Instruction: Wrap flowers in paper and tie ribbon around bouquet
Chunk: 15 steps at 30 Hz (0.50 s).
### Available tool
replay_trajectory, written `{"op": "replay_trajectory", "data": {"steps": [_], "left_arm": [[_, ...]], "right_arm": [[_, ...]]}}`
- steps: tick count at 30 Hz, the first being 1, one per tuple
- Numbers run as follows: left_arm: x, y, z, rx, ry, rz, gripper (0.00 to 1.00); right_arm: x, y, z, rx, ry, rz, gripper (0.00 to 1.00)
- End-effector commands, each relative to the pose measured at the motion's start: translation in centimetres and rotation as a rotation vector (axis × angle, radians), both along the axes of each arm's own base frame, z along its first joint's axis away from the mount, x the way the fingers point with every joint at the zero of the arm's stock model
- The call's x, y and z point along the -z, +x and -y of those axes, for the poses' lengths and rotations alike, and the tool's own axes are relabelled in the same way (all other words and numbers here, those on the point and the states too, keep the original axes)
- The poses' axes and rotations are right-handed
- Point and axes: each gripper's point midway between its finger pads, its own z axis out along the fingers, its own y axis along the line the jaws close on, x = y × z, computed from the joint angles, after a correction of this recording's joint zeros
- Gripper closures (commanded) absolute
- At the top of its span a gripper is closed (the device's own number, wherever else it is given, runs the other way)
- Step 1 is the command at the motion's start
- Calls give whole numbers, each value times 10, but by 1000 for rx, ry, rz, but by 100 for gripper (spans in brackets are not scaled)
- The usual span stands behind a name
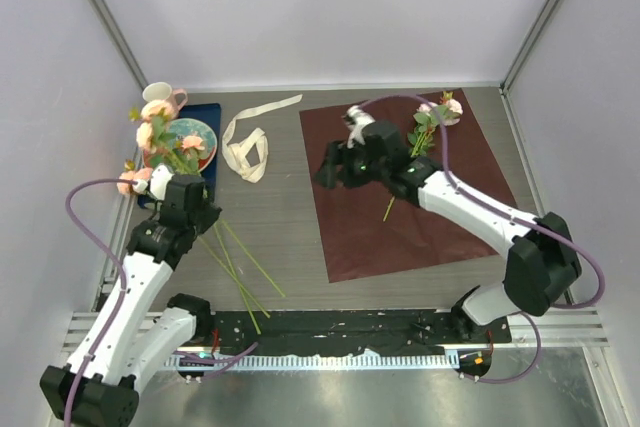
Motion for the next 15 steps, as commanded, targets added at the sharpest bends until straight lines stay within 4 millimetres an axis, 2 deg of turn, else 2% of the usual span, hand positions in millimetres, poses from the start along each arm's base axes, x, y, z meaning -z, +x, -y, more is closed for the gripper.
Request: {"op": "replay_trajectory", "data": {"steps": [1,2,3,4,5,8,9,11,12,15], "left_arm": [[-39,17,61,314,-169,136,100],[-44,19,69,364,-178,160,100],[-47,20,72,381,-178,176,100],[-47,19,74,389,-177,183,100],[-55,21,76,398,-185,229,100],[-62,19,82,414,-228,279,100],[-62,19,83,414,-239,279,100],[-61,18,83,414,-239,274,100],[-59,18,83,415,-236,265,100],[-63,16,81,417,-229,268,100]], "right_arm": [[-56,-81,-122,-491,404,-3,23],[-46,-85,-135,-509,418,-38,23],[-52,-89,-147,-534,459,-20,23],[-52,-97,-157,-554,482,-41,23],[-45,-97,-168,-554,515,-75,23],[-37,-105,-185,-565,566,-137,24],[-28,-104,-192,-573,575,-153,24],[-31,-111,-202,-597,609,-169,28],[-25,-109,-207,-582,613,-178,29],[-25,-110,-218,-577,636,-208,37]]}}
